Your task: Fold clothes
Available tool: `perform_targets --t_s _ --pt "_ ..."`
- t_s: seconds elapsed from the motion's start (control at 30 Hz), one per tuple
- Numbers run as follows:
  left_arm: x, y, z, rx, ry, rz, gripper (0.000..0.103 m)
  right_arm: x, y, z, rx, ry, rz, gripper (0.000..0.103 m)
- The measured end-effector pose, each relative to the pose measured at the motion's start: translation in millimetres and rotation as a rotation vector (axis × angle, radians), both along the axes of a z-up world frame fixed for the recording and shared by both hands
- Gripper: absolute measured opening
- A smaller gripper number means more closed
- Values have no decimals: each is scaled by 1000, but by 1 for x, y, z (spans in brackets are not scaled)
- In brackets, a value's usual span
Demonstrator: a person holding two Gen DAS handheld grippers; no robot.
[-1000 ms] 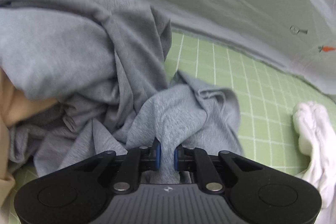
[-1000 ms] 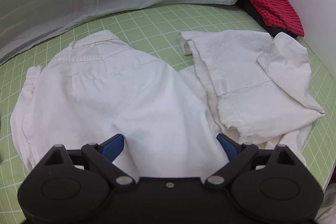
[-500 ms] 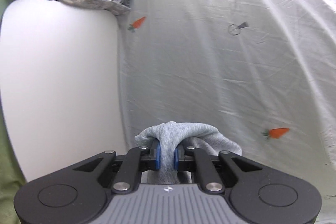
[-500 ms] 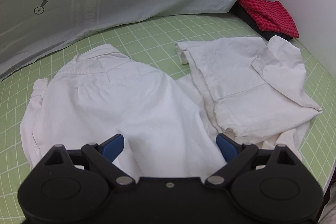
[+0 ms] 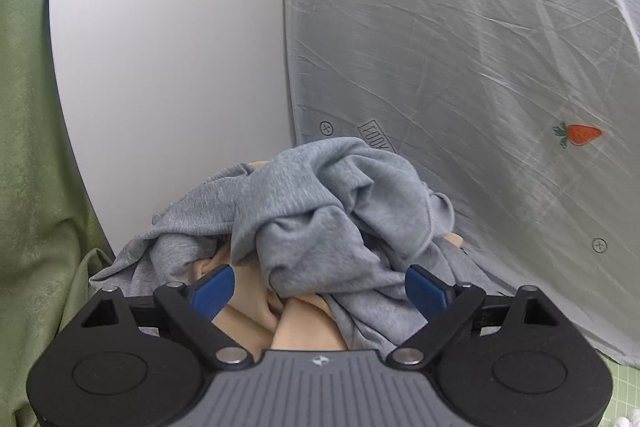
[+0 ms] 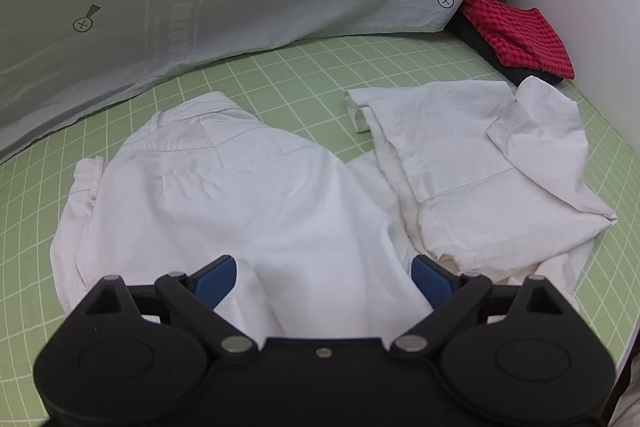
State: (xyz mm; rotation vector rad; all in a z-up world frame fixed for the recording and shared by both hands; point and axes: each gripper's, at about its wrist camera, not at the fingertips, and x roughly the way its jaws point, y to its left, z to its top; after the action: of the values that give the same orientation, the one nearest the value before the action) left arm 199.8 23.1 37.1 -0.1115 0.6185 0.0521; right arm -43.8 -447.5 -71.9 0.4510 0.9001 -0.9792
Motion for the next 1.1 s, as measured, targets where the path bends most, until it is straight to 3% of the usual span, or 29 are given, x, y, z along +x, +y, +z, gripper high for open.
perform_targets --t_s 0.3,0.6,0.73,0.9,1.1 --pt "-88 -86 -3 -62 91 -255 96 -53 8 19 -44 -92 76 95" --pt "-166 -196 -37 -92 237 -436 96 -149 -59 29 -39 -121 -9 96" --pt "-180 -243 -54 -94 260 -483 96 -176 -99 23 -44 -105 -40 96" --pt "-177 -305 -86 -85 345 -550 94 -199 -154 4 -13 -70 -101 96" --pt "-159 -366 -136 59 456 -536 94 -209 -223 -36 17 21 -179 96"
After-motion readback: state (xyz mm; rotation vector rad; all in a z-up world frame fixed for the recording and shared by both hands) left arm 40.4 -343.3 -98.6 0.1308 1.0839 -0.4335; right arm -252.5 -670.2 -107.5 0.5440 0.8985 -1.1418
